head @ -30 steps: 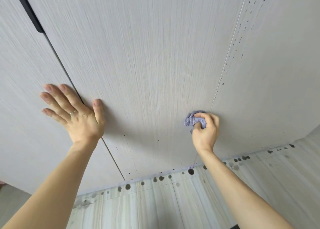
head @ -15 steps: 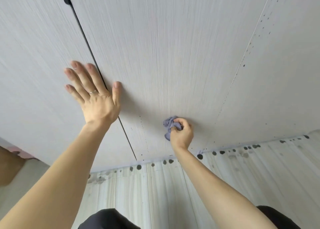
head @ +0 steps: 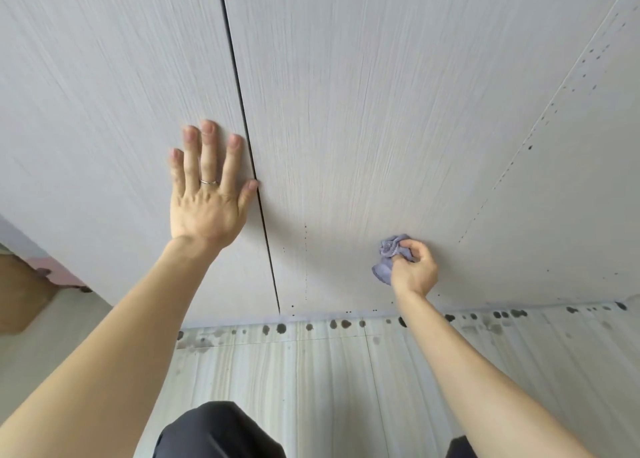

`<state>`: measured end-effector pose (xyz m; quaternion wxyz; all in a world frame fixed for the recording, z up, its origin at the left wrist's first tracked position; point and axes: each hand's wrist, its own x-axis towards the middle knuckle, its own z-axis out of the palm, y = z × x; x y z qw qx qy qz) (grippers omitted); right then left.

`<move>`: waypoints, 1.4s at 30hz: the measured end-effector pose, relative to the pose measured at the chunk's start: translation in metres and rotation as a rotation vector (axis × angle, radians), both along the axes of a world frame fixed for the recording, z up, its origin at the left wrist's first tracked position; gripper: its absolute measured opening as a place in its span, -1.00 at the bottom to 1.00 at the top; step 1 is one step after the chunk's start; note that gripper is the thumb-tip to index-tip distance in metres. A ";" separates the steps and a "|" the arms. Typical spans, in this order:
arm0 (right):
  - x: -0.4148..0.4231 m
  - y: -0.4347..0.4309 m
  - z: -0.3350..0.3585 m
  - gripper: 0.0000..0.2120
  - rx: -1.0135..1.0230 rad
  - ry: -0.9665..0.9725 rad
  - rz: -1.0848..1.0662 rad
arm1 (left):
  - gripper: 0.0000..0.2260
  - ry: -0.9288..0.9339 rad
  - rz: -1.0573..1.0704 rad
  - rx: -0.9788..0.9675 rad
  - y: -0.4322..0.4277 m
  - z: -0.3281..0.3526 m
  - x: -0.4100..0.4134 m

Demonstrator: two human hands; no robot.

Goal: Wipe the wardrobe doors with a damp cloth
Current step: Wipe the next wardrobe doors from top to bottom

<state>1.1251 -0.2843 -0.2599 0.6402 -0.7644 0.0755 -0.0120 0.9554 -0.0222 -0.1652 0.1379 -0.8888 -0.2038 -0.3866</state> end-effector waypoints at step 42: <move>0.041 -0.031 -0.016 -0.63 -0.570 -1.129 0.423 | -0.45 -0.240 0.184 -0.312 -0.040 -0.058 0.025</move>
